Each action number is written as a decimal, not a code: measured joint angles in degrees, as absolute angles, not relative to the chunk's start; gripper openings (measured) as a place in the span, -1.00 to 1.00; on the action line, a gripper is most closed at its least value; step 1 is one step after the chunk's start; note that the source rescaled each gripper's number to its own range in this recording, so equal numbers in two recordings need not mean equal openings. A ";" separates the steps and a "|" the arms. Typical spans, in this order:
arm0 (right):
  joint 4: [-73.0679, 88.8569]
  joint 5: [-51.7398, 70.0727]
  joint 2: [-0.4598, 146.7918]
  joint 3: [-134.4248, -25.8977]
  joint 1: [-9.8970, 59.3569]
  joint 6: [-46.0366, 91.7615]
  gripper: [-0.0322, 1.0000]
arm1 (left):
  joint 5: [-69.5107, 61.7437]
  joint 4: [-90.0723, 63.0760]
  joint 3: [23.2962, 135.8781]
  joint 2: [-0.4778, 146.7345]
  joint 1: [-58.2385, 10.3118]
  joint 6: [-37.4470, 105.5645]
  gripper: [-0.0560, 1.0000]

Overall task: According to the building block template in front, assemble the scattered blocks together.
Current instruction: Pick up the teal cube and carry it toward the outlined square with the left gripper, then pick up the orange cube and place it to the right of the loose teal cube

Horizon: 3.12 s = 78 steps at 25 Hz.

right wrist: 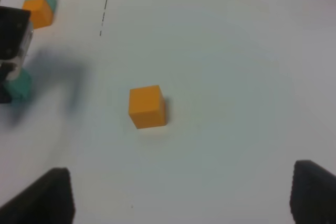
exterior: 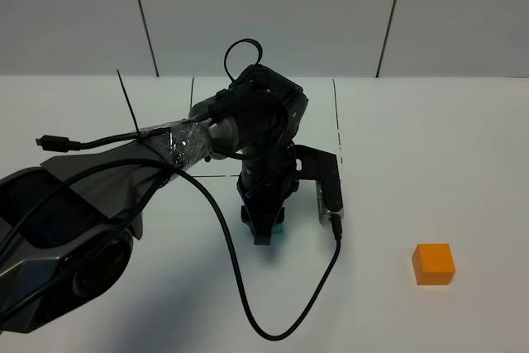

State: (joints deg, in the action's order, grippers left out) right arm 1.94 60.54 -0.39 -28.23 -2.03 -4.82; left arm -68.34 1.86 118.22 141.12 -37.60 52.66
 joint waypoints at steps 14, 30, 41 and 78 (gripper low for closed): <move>1.94 60.54 -0.39 -28.23 -2.03 -4.85 0.34 | -68.39 1.84 118.64 143.19 -37.60 53.53 -0.89; 1.94 60.54 -0.39 -28.23 -2.03 -4.85 0.34 | -68.39 1.84 118.84 143.30 -37.60 53.53 -0.89; 1.94 60.54 -0.39 -28.23 -2.03 -4.85 0.34 | -68.39 1.77 121.95 143.68 -37.60 53.13 0.36; 1.98 60.54 -0.39 -28.23 -2.03 -4.85 0.34 | -68.45 2.71 122.24 123.76 -37.60 33.73 1.00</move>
State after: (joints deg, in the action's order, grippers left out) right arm 1.98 60.54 -0.39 -28.23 -2.03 -4.85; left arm -68.45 2.71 122.24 123.76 -37.60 33.73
